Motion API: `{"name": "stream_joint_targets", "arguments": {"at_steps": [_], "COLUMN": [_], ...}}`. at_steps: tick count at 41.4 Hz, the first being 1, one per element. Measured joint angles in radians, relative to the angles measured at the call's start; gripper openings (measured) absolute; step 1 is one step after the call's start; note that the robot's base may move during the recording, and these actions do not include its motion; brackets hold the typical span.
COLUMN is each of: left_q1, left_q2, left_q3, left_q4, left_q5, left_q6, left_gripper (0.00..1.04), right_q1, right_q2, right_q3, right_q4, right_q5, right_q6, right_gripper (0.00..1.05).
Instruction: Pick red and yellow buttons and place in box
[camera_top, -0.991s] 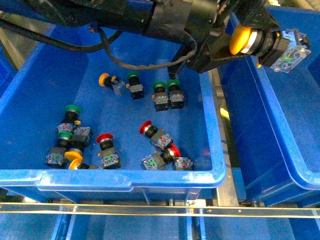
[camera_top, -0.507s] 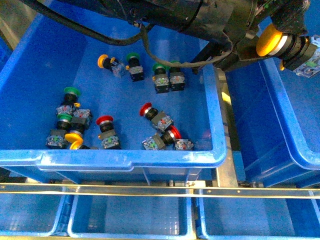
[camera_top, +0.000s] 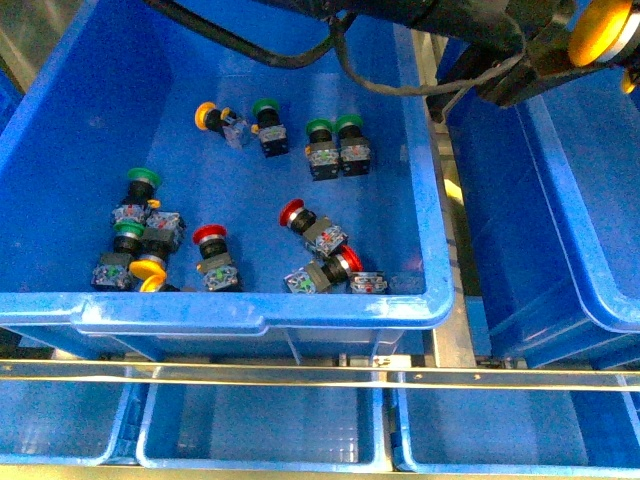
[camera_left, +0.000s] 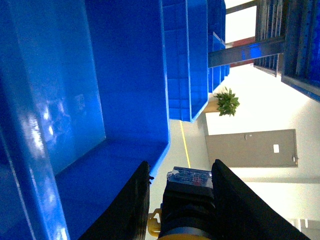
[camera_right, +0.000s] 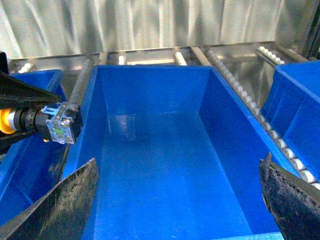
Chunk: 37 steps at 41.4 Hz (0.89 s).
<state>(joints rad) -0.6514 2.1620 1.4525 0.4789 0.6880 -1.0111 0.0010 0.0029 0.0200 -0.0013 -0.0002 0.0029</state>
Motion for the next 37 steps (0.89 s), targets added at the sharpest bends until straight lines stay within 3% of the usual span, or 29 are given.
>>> {"name": "stream_joint_targets", "arguments": {"at_steps": [7,11,13,19,27,37], "left_q1": [-0.006,-0.007,-0.006,-0.008,-0.01,-0.023], "left_q2": [0.004,0.011,0.017,0.043,0.05,0.052], "left_q3": [0.008,0.01,0.016,0.035,0.038,0.037], "left_q4": [-0.004,-0.002,-0.003,0.002,0.008,0.045], "left_q5": [-0.001,-0.002,-0.004,0.0,0.0,0.012], "left_q6": [-0.008,-0.008,-0.008,-0.014,-0.016,-0.035], "left_gripper": [0.31,0.31,0.31,0.31,0.31,0.31], "right_q1": [0.003,0.072,0.072,0.035,-0.031,-0.009], "right_q2": [0.005,0.186,0.3,0.491,0.595,0.828], "right_q3": [0.003,0.128,0.195,0.333,0.433,0.555], "right_q4": [-0.006,-0.288,-0.393,-0.446,-0.455,-0.432], "right_q5": [0.008,0.31,0.365,0.262,0.154,-0.008], "right_q6": [-0.002,-0.095,-0.157,-0.403,-0.607,-0.872], "right_gripper": [0.98,0.98,0.98,0.98,0.98,0.98]}}
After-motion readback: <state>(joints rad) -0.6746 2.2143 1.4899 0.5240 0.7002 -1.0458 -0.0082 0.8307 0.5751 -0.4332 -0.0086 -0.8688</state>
